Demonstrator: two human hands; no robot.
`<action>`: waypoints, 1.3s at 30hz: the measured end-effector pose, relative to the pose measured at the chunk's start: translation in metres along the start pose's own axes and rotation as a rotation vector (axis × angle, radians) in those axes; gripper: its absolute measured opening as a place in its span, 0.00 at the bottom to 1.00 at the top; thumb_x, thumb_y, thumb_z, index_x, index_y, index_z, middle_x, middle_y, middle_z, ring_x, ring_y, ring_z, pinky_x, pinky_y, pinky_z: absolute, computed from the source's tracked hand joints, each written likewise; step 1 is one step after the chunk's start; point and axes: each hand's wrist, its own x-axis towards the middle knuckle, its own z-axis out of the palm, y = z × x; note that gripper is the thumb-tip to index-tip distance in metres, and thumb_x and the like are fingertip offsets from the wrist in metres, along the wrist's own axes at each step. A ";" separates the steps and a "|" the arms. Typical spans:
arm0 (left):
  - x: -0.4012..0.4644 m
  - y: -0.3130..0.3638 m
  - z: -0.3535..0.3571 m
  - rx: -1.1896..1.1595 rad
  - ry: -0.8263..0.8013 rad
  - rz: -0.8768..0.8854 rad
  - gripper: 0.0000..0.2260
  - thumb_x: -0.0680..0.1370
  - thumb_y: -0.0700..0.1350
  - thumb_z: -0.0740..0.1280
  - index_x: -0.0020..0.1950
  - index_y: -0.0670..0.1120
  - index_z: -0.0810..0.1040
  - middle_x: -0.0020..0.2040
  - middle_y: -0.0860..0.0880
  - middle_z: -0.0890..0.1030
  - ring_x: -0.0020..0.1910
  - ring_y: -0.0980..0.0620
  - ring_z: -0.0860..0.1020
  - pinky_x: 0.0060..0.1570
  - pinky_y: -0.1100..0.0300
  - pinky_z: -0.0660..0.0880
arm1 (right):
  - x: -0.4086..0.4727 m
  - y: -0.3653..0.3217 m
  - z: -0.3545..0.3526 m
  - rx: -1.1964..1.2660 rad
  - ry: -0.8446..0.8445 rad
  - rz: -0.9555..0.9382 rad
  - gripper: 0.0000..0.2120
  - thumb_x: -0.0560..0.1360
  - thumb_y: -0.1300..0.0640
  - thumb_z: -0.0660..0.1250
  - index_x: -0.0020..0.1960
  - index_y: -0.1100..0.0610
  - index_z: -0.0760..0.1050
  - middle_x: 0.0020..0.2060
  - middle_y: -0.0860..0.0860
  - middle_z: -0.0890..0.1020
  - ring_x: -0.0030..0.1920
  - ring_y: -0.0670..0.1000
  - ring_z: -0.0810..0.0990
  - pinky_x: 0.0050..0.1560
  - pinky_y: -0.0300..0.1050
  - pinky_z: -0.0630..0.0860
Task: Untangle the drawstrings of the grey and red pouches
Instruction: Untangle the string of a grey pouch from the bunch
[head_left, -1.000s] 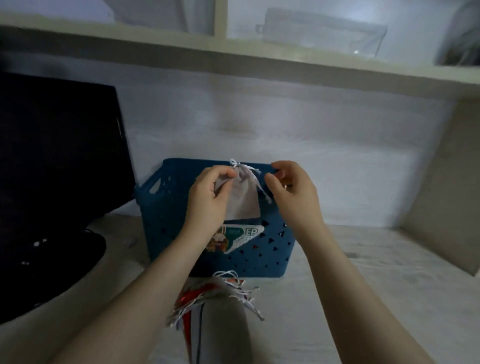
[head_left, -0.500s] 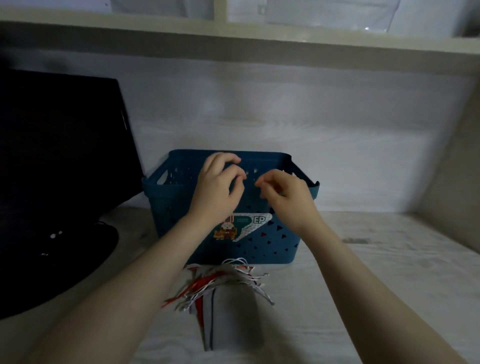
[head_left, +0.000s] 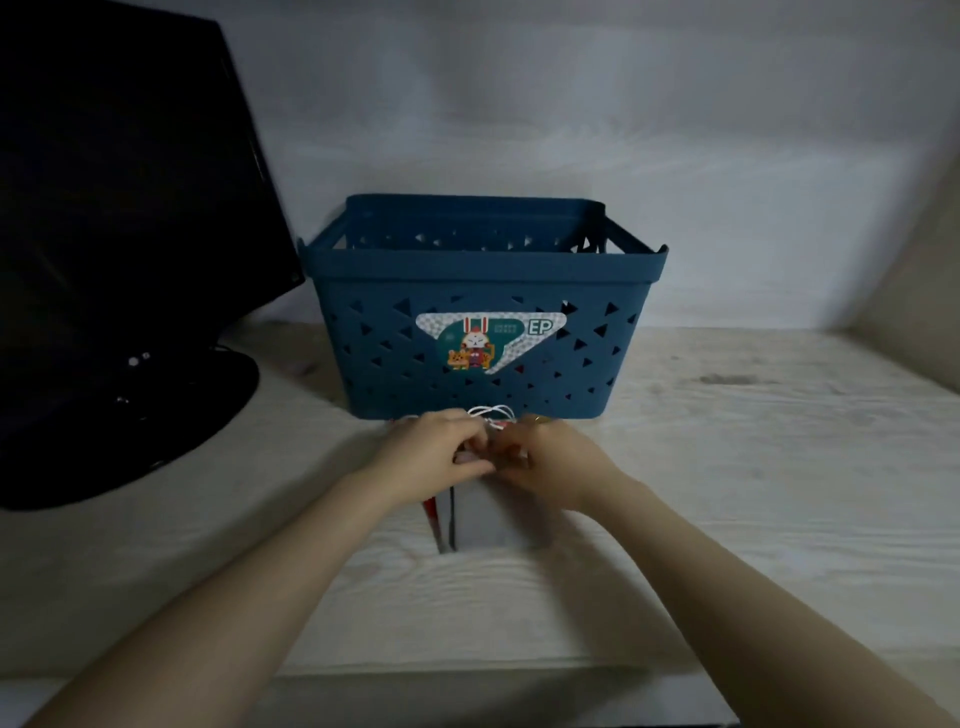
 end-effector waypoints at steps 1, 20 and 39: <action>-0.002 0.000 0.002 -0.005 0.016 0.004 0.08 0.73 0.48 0.70 0.48 0.46 0.78 0.42 0.55 0.70 0.38 0.56 0.69 0.39 0.60 0.66 | -0.002 0.000 0.004 -0.012 0.024 0.020 0.14 0.75 0.53 0.64 0.60 0.52 0.76 0.53 0.55 0.78 0.53 0.56 0.76 0.50 0.47 0.73; 0.011 0.017 -0.007 -0.440 0.172 -0.124 0.03 0.79 0.45 0.61 0.46 0.50 0.68 0.35 0.42 0.75 0.32 0.48 0.72 0.34 0.57 0.68 | -0.009 0.008 -0.021 0.459 0.401 0.025 0.06 0.75 0.61 0.65 0.43 0.51 0.72 0.36 0.42 0.75 0.35 0.41 0.72 0.36 0.31 0.67; 0.028 -0.001 0.003 -1.031 0.385 -0.519 0.18 0.79 0.45 0.62 0.29 0.46 0.66 0.23 0.51 0.67 0.23 0.54 0.64 0.24 0.64 0.60 | -0.001 0.051 -0.016 0.591 0.419 0.299 0.16 0.78 0.53 0.62 0.33 0.59 0.73 0.25 0.48 0.69 0.26 0.45 0.65 0.30 0.34 0.62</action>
